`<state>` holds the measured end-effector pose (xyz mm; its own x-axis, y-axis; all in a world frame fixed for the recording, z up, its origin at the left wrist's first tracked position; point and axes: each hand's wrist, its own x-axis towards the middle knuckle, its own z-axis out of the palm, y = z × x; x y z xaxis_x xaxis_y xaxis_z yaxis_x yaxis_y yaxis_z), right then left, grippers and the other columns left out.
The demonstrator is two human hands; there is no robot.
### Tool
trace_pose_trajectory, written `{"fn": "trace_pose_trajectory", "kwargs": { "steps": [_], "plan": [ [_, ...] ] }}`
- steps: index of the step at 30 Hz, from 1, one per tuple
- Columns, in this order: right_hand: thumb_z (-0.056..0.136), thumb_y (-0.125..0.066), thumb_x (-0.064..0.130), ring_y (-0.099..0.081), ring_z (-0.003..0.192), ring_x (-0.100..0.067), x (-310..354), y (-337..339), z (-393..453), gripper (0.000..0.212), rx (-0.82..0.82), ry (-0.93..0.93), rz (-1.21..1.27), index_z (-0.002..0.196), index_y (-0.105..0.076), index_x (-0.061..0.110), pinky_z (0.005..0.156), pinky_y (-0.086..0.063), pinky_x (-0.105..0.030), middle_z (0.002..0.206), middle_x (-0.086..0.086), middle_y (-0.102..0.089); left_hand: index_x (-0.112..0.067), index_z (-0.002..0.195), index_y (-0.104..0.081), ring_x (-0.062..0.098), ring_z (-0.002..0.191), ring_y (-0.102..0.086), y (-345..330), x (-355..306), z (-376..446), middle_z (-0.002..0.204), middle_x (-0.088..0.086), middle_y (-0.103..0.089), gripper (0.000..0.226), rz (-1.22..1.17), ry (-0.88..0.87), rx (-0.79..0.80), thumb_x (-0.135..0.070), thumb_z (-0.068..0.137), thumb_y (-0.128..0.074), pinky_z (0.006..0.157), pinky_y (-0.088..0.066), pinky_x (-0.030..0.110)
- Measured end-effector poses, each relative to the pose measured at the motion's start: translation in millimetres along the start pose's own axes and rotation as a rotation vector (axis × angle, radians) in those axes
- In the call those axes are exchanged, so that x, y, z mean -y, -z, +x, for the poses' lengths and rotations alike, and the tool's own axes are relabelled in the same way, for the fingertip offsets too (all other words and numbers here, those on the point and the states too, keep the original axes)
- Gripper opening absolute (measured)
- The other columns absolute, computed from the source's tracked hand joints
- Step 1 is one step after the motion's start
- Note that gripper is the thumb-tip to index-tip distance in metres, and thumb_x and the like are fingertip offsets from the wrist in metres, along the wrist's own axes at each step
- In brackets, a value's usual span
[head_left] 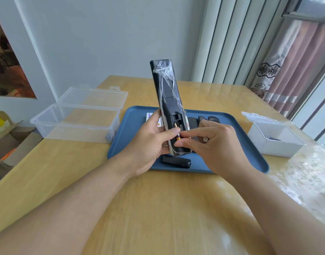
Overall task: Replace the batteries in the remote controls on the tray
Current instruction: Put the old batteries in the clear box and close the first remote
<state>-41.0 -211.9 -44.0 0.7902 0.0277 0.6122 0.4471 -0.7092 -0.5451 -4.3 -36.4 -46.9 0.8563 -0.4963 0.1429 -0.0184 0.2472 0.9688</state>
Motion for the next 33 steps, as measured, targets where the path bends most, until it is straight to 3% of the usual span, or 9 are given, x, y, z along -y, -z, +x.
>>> {"fn": "trace_pose_trajectory", "kwargs": {
  "steps": [4,8,12,19,26,30,33],
  "plan": [
    [0.067,-0.069,0.066,-0.039,0.055,-0.010,5.0,1.6,0.0,0.039,-0.020,-0.019,-0.003,0.090,-0.080,0.036,0.051,-0.037,-0.036,0.056,0.014,-0.039,-0.020,0.141,-0.048,0.024,0.096,-0.069,1.3,-2.0,-0.4,0.122,0.012,-0.072,0.040,-0.012,0.007,0.022,-0.005,0.104,-0.051,0.090,-0.060,0.051],
    [0.059,-0.075,0.067,-0.034,0.051,-0.011,6.1,3.9,0.0,0.043,-0.045,-0.092,0.035,0.077,-0.068,0.029,0.053,-0.035,-0.035,0.053,0.009,-0.037,-0.016,0.141,-0.049,0.019,0.084,-0.070,0.9,-5.3,-1.3,0.112,0.006,-0.073,0.039,-0.062,0.017,0.045,-0.004,0.104,-0.050,0.075,-0.060,0.038],
    [0.063,-0.073,0.070,-0.034,0.050,-0.013,9.5,5.1,-0.3,0.046,-0.051,-0.063,-0.007,0.070,-0.062,0.026,0.052,-0.034,-0.033,0.053,0.008,-0.037,-0.016,0.141,-0.049,0.019,0.083,-0.071,2.0,-9.2,-1.7,0.113,0.008,-0.072,0.039,-0.085,0.041,0.063,-0.005,0.103,-0.050,0.070,-0.059,0.033],
    [0.066,-0.064,0.075,-0.040,0.052,-0.010,8.6,5.6,-1.7,0.049,0.056,-0.061,-0.102,0.072,-0.056,0.027,0.050,-0.033,-0.030,0.053,0.010,-0.042,-0.020,0.142,-0.051,0.024,0.090,-0.069,5.4,-7.2,-2.3,0.115,0.011,-0.070,0.041,0.000,0.064,0.082,-0.006,0.103,-0.053,0.090,-0.059,0.053],
    [0.047,-0.072,0.081,-0.036,0.054,-0.008,1.3,12.6,2.9,0.061,0.136,-0.190,-0.045,0.066,-0.050,0.027,0.055,-0.034,-0.033,0.053,0.012,-0.047,-0.025,0.140,-0.053,0.022,0.082,-0.065,1.6,-5.3,-4.1,0.107,0.010,-0.066,0.041,0.068,0.081,0.102,-0.007,0.103,-0.055,0.087,-0.058,0.050],
    [0.057,-0.076,0.073,-0.036,0.056,-0.006,8.1,9.2,1.1,0.052,0.083,-0.193,-0.003,0.066,-0.052,0.027,0.056,-0.034,-0.032,0.051,0.012,-0.045,-0.024,0.140,-0.053,0.026,0.091,-0.067,3.2,-9.3,-4.0,0.107,0.009,-0.070,0.040,0.048,0.069,0.107,-0.008,0.103,-0.053,0.088,-0.060,0.055],
    [0.065,-0.086,0.052,-0.035,0.048,-0.007,11.5,10.8,3.3,0.043,0.045,-0.196,0.099,0.067,-0.055,0.021,0.051,-0.031,-0.023,0.050,0.009,-0.041,-0.022,0.141,-0.052,0.019,0.083,-0.072,-1.9,-9.5,-6.0,0.099,0.003,-0.074,0.038,-0.001,0.112,0.119,-0.009,0.105,-0.048,0.071,-0.061,0.039]
  ]
}}
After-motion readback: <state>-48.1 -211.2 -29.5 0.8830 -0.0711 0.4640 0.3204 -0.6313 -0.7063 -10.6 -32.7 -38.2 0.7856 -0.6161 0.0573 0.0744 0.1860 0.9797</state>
